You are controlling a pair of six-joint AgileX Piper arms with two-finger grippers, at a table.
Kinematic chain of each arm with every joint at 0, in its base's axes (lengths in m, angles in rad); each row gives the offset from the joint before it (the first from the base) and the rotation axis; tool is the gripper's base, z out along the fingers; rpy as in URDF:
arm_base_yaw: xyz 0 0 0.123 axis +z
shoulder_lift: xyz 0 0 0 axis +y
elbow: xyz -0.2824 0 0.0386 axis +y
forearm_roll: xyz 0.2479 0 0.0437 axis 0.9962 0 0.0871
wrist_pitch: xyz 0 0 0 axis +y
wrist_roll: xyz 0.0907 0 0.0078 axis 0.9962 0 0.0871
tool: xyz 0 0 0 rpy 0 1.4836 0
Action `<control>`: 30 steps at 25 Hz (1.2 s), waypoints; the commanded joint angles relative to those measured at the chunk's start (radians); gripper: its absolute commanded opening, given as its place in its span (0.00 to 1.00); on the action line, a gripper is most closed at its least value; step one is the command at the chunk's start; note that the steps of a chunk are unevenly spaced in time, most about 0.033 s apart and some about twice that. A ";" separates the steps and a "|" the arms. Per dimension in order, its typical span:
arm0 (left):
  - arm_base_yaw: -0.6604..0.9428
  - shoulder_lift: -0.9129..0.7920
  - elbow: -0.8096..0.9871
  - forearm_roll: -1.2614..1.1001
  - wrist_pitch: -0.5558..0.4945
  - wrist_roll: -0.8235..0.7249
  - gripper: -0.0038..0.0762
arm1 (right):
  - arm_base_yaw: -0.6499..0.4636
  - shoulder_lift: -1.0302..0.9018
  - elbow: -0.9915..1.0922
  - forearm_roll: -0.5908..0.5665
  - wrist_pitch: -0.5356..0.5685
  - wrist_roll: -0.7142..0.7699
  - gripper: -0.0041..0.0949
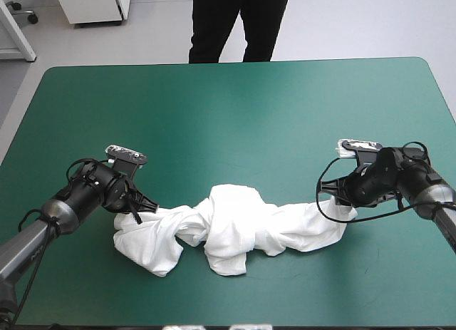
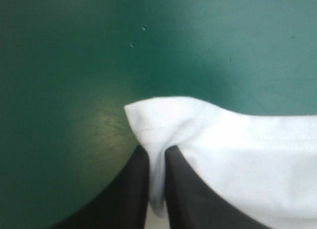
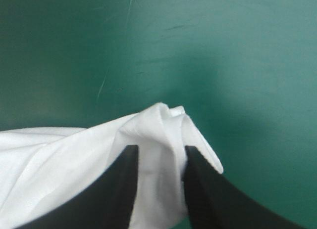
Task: Fold the cloth
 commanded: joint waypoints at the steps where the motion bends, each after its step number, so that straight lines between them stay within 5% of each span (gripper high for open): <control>1: -0.001 -0.027 -0.034 0.033 0.055 0.019 0.59 | 0.000 -0.024 -0.040 -0.005 0.018 -0.009 0.67; 4: -0.001 -0.029 -0.085 0.081 0.176 -0.008 0.83 | 0.000 -0.044 -0.087 -0.005 0.075 -0.009 0.67; 13: -0.001 -0.279 -0.226 -0.059 0.450 -0.003 0.82 | 0.000 -0.353 -0.186 -0.036 0.251 -0.002 0.56; 25: -0.001 -0.414 -0.171 -0.188 0.445 -0.028 0.82 | 0.000 -0.473 -0.186 -0.044 0.354 0.040 0.56; 30: -0.001 -0.390 -0.025 -0.186 0.351 -0.101 0.82 | 0.000 -0.473 -0.186 -0.044 0.357 0.040 0.56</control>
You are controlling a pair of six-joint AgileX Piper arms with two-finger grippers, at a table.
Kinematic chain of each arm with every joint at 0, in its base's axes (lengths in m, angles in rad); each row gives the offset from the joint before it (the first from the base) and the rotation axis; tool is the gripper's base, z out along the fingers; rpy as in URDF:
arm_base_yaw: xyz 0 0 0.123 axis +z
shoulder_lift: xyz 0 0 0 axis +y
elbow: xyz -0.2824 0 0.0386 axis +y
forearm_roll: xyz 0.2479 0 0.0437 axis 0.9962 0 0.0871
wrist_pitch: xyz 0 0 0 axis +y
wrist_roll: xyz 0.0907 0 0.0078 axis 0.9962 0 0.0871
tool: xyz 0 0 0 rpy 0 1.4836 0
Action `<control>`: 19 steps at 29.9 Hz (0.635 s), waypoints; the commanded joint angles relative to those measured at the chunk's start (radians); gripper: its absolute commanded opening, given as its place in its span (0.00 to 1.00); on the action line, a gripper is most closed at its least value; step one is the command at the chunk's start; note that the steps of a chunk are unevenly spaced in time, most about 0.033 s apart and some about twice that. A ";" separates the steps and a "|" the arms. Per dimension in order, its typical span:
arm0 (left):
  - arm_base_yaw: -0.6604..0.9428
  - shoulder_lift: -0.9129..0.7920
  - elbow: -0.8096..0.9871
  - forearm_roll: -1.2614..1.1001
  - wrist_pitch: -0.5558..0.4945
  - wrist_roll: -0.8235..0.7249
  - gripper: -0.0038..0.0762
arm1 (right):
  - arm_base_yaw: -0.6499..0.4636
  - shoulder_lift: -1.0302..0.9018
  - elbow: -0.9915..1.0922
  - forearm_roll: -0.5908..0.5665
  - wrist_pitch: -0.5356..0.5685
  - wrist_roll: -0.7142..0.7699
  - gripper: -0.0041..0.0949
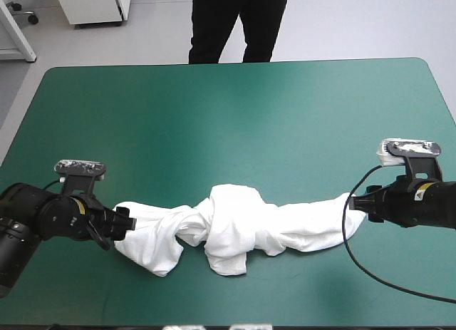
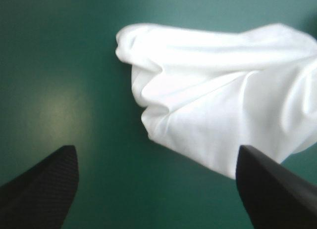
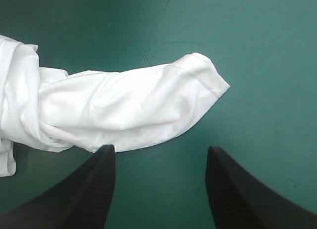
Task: Fold the cloth
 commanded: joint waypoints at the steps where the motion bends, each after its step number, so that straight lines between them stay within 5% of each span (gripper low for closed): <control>1: -0.001 0.010 0.075 -0.005 -0.088 -0.063 0.82 | 0.000 -0.008 -0.031 -0.001 -0.016 -0.001 0.56; 12: -0.001 0.229 0.180 -0.017 -0.316 -0.087 0.75 | 0.000 -0.008 -0.031 -0.001 -0.016 -0.001 0.56; 19: -0.001 0.413 0.180 -0.017 -0.335 -0.091 0.67 | 0.000 -0.008 -0.031 -0.019 -0.015 -0.001 0.56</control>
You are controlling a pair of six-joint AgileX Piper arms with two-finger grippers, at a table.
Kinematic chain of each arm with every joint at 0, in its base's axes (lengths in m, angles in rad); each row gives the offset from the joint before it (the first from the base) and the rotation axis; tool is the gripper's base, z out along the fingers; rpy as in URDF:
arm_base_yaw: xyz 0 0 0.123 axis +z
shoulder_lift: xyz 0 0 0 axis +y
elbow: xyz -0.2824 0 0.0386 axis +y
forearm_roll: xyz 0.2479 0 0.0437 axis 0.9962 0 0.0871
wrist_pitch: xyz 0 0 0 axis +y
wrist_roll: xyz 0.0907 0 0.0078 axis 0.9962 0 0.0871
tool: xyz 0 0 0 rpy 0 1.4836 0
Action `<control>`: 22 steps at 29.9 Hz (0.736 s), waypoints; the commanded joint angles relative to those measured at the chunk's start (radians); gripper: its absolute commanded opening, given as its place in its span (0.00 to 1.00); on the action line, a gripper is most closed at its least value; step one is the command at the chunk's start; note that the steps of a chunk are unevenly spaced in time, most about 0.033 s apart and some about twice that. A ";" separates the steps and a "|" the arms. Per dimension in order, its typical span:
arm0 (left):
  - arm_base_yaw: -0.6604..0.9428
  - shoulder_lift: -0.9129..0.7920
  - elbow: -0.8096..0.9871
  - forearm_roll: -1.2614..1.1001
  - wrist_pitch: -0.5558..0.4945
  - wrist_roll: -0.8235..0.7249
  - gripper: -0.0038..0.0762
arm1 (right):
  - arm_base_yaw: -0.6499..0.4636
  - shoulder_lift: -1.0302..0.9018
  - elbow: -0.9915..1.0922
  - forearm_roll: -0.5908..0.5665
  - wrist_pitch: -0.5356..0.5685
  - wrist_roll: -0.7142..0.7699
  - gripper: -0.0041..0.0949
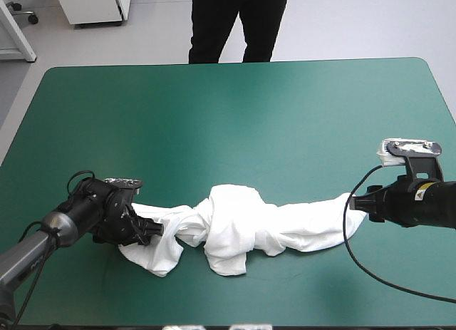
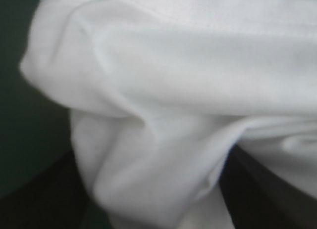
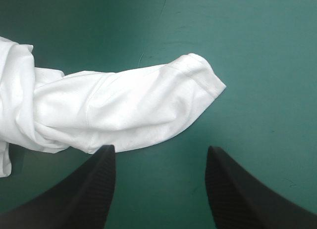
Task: Fold the cloth
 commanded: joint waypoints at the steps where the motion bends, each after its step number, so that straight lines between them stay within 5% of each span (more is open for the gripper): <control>1: -0.001 0.040 -0.015 0.008 -0.025 -0.012 0.66 | 0.000 -0.009 -0.031 -0.011 -0.014 -0.001 0.56; 5: -0.001 0.085 -0.015 0.008 -0.046 -0.012 0.64 | 0.000 -0.009 -0.031 -0.028 -0.007 -0.005 0.56; 7: -0.001 0.089 -0.015 0.008 -0.046 -0.010 0.55 | 0.000 -0.009 -0.031 -0.028 -0.002 -0.005 0.56; 11: -0.001 0.089 -0.015 0.008 -0.046 -0.009 0.09 | 0.000 -0.008 -0.031 -0.026 -0.002 0.014 0.56; 12: -0.001 0.089 -0.015 0.008 -0.046 -0.009 0.04 | 0.000 -0.006 -0.028 -0.026 -0.002 0.033 0.56; 22: -0.001 0.089 -0.015 0.008 -0.046 -0.005 0.04 | 0.000 0.098 0.143 -0.031 -0.136 0.081 0.60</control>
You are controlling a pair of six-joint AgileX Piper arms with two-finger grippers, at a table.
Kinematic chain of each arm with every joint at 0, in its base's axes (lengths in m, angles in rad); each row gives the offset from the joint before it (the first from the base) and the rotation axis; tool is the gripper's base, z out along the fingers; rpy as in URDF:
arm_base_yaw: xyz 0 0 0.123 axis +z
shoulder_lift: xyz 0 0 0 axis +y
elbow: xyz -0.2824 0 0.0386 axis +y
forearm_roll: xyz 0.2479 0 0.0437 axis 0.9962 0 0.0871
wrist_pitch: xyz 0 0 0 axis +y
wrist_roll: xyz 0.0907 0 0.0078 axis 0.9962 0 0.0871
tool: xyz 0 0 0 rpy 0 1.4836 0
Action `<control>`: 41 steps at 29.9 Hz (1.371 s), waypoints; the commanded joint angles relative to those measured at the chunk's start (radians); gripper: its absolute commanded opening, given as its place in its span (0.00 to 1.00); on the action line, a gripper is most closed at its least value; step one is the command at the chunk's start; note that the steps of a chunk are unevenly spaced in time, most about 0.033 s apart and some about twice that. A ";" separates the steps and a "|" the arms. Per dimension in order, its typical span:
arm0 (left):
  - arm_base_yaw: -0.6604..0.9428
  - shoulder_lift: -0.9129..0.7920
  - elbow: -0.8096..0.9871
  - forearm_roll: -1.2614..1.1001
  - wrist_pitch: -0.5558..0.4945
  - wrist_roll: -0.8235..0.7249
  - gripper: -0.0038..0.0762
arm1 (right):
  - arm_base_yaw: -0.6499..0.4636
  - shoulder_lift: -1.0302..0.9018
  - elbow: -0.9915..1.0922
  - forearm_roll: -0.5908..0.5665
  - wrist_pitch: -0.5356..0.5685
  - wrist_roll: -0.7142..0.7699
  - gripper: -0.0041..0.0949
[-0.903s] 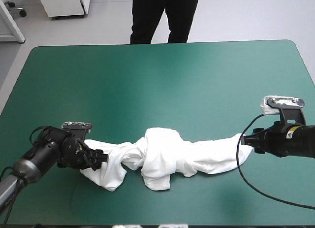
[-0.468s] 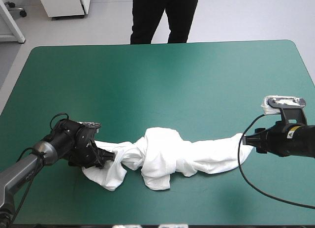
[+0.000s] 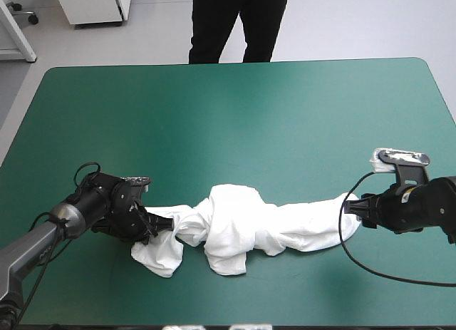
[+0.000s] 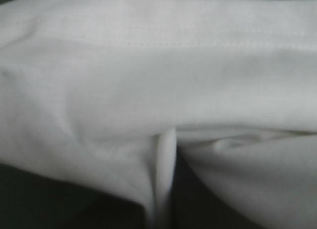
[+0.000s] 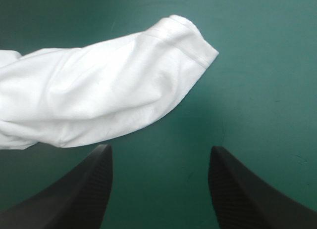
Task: Fold the cloth
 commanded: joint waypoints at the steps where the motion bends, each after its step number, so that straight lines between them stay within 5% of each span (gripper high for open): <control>1: 0.005 0.025 0.016 0.113 -0.051 -0.010 0.04 | 0.000 0.046 0.043 -0.001 -0.112 0.014 0.60; 23: 0.005 0.025 0.016 0.115 -0.051 -0.007 0.04 | 0.000 0.344 0.299 0.282 -0.478 -0.108 0.57; 27: 0.005 0.025 0.016 0.115 -0.051 -0.007 0.04 | 0.000 0.428 0.299 0.434 -0.478 -0.254 0.45; 33: 0.005 0.025 -0.029 0.118 -0.033 -0.007 0.04 | 0.000 0.461 0.297 0.540 -0.486 -0.358 0.03; 41: 0.005 -0.046 -0.266 0.181 0.045 0.000 0.04 | 0.000 0.305 0.162 0.428 -0.375 -0.316 0.03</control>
